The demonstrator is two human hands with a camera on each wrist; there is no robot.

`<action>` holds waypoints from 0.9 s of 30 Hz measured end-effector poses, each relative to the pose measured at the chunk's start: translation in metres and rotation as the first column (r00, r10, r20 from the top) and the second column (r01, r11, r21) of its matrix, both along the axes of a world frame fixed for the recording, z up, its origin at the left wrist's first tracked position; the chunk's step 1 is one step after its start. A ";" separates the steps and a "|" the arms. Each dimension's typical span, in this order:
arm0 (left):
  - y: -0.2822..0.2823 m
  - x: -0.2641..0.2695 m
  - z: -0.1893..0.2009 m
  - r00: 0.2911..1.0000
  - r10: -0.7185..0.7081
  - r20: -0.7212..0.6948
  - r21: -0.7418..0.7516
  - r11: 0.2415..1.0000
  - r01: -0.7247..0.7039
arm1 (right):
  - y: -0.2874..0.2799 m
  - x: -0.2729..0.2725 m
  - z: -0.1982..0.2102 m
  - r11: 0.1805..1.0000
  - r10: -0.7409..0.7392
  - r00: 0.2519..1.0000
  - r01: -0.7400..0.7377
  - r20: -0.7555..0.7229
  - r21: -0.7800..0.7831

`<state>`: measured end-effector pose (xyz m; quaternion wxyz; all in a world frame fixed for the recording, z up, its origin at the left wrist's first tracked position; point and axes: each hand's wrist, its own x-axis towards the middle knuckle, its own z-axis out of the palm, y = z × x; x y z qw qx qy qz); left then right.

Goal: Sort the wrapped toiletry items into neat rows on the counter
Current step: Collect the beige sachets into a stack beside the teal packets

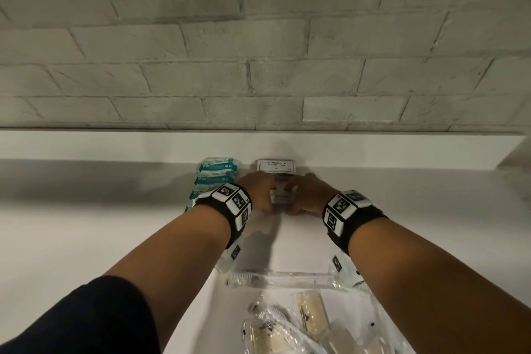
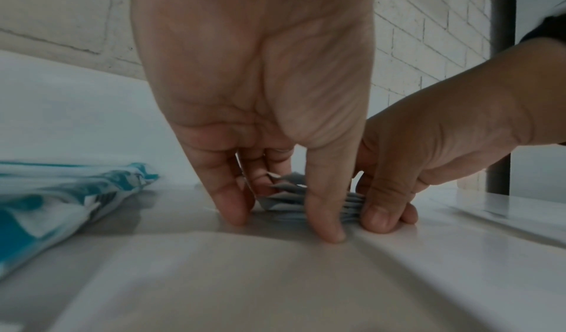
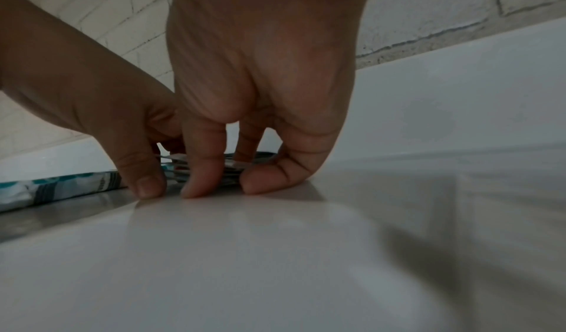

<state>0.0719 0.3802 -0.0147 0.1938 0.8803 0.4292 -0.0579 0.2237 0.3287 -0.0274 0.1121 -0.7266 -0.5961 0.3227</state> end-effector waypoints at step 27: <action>-0.219 -0.017 0.018 0.890 -0.387 -0.241 0.170 0.886 0.432 | -0.249 -0.013 0.036 0.972 0.173 0.863 -0.071 0.474 -0.224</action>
